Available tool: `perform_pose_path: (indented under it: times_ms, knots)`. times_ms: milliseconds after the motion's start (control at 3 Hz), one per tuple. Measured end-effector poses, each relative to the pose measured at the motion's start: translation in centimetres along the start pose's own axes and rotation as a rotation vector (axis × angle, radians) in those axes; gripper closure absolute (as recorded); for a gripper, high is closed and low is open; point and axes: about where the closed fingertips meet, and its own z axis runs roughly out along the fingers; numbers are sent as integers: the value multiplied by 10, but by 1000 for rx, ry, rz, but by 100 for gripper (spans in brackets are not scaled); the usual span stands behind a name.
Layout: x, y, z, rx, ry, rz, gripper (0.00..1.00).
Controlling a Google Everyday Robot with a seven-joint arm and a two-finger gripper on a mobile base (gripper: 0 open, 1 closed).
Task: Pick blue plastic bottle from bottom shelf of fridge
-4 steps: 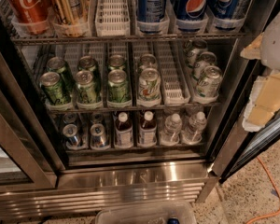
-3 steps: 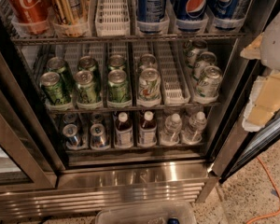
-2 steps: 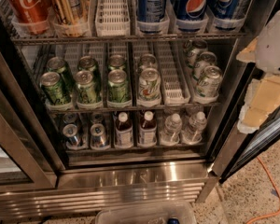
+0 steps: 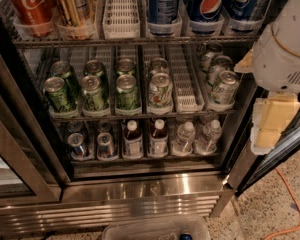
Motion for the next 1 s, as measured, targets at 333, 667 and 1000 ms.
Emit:
perform_pose_path:
  times_ms: [333, 667, 1000]
  knots:
    - [-11, 6, 16, -49, -25, 46, 0]
    - [-42, 20, 44, -108, -58, 91, 0]
    - [-68, 40, 79, -175, -102, 132, 0]
